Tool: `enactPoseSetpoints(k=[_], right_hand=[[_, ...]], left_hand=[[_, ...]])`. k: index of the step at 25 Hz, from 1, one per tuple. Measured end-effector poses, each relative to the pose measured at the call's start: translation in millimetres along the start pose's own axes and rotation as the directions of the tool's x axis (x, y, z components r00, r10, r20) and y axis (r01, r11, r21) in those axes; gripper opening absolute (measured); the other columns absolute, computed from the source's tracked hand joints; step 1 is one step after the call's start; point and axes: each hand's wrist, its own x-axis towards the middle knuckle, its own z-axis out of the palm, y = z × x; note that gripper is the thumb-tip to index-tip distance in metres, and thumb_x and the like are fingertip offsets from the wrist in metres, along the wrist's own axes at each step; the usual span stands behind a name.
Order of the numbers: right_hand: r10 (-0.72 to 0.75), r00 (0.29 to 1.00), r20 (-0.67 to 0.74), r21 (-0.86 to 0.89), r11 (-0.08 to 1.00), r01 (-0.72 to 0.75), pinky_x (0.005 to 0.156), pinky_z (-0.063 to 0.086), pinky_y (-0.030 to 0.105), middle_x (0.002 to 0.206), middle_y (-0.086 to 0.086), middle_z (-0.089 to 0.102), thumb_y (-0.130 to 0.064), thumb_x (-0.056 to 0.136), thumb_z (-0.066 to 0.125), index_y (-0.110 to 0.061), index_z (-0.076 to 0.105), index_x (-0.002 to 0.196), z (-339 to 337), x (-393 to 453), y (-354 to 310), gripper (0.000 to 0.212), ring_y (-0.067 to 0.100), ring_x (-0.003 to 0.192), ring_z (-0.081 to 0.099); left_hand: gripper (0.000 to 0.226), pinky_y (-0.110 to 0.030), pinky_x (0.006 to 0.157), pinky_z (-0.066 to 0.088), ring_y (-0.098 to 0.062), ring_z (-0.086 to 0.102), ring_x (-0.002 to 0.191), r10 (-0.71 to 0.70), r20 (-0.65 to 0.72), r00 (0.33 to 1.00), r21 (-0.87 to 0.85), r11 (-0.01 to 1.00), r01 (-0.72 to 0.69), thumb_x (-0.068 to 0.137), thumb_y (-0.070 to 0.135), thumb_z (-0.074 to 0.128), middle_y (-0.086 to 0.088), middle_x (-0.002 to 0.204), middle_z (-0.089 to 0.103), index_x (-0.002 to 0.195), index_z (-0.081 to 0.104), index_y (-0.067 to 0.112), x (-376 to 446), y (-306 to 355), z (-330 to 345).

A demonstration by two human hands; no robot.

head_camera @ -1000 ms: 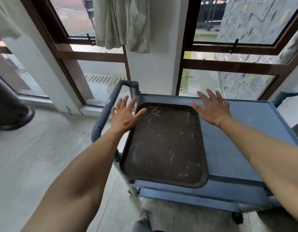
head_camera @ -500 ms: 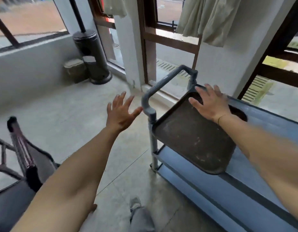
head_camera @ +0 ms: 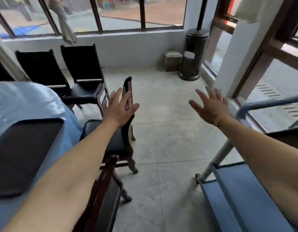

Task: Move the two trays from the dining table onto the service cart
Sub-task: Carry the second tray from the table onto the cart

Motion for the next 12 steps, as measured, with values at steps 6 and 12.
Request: enactPoseSetpoints(k=[6, 12], right_hand=[[-0.269, 0.963, 0.004, 0.088, 0.96, 0.267, 0.119, 0.01, 0.06, 0.167, 0.003, 0.008, -0.072, 0.092, 0.023, -0.036, 0.021, 0.154, 38, 8, -189, 0.072, 0.029, 0.152, 0.0], [-0.463, 0.884, 0.071, 0.158, 0.88, 0.448, 0.118, 0.01, 0.058, 0.166, 0.002, 0.011, -0.073, 0.091, 0.026, -0.038, 0.024, 0.153, 87, -17, -353, 0.071, 0.028, 0.152, 0.002]], left_hand=[[0.084, -0.053, 0.117, 0.008, -0.019, 0.006, 0.148, -0.262, -0.112, 0.959, 0.057, 0.961, 0.269, 0.079, 0.079, 0.023, 0.0, 0.163, 0.015, 0.15, 0.032, 0.035, -78, -164, -74], [0.08, -0.057, 0.117, 0.007, -0.022, 0.006, 0.149, -0.473, -0.136, 0.871, 0.09, 0.869, 0.486, 0.085, 0.076, 0.028, -0.002, 0.164, 0.014, 0.151, 0.029, 0.033, -171, -302, -118]])
